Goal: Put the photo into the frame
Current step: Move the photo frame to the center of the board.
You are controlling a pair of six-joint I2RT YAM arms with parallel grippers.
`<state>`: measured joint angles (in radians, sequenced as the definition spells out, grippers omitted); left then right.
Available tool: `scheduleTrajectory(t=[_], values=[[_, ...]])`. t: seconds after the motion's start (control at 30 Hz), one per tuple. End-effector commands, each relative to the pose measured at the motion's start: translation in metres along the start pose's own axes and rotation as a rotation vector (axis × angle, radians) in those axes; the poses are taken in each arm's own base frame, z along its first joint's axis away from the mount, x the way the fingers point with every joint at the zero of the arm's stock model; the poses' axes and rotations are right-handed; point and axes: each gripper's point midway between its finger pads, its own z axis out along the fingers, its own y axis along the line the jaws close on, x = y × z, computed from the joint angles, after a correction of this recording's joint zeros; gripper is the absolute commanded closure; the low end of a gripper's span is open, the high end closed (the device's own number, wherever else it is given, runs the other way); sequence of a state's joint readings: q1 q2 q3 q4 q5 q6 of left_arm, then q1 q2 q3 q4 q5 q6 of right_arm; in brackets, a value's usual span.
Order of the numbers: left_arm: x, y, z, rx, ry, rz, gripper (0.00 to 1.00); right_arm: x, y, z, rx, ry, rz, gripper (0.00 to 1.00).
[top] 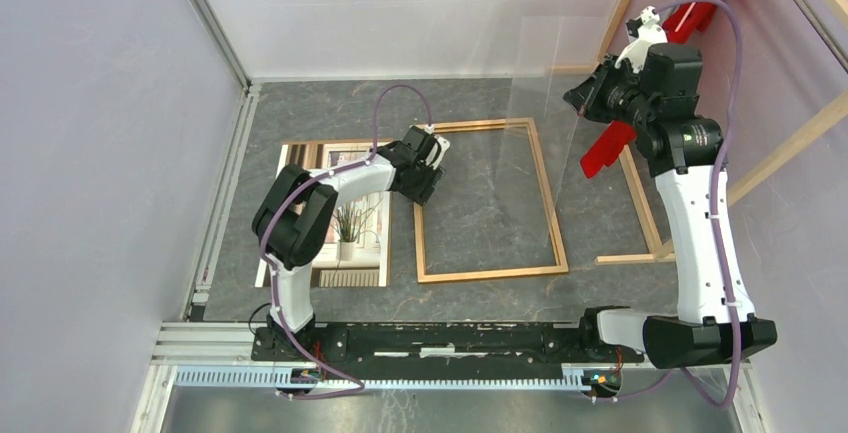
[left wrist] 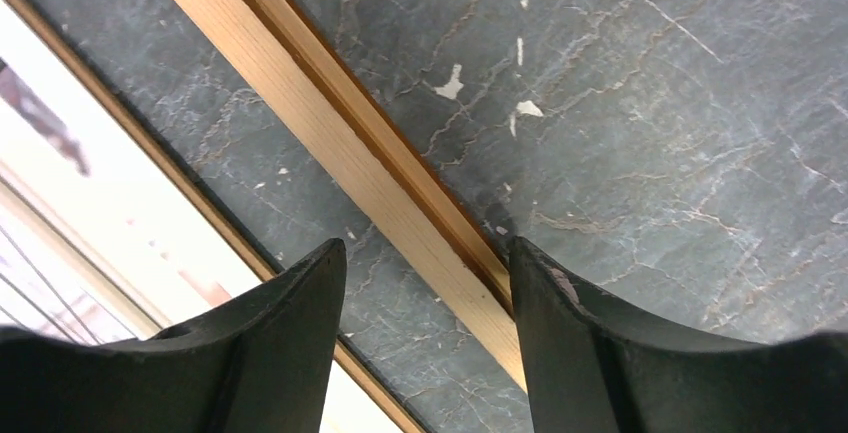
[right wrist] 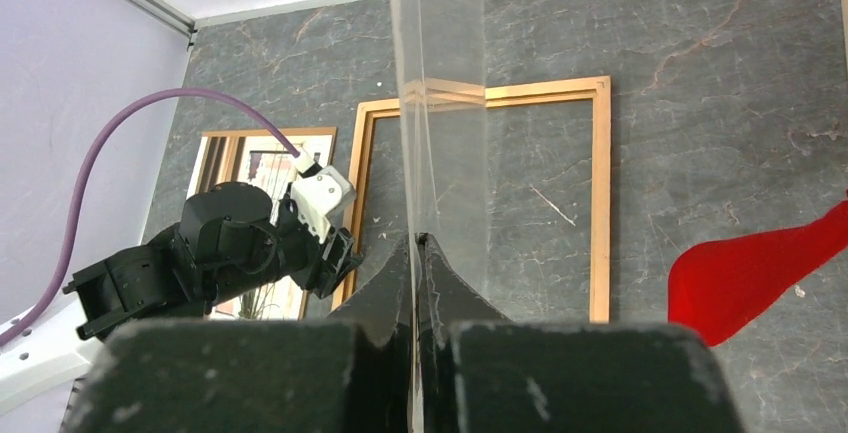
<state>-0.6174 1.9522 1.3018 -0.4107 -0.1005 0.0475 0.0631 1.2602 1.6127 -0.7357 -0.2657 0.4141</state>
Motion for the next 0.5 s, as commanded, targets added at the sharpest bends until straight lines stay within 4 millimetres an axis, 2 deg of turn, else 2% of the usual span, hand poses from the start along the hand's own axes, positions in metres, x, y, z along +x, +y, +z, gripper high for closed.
scheduleTrajectory(t=[0.0, 0.27, 0.33, 0.47], values=[[0.023, 0.031, -0.002, -0.14, 0.045, 0.054, 0.35, -0.016, 0.014, -0.001, -0.066, -0.046, -0.007, 1.0], [0.063, 0.076, -0.02, -0.2, 0.099, 0.062, 0.36, 0.002, 0.019, 0.013, -0.138, -0.011, 0.034, 1.0], [0.074, 0.084, -0.024, -0.209, 0.112, 0.082, 0.35, 0.006, 0.021, 0.015, -0.151, -0.005, 0.044, 1.0], [0.081, 0.093, -0.034, -0.241, 0.103, 0.151, 0.35, 0.013, 0.028, 0.019, -0.171, 0.004, 0.051, 1.0]])
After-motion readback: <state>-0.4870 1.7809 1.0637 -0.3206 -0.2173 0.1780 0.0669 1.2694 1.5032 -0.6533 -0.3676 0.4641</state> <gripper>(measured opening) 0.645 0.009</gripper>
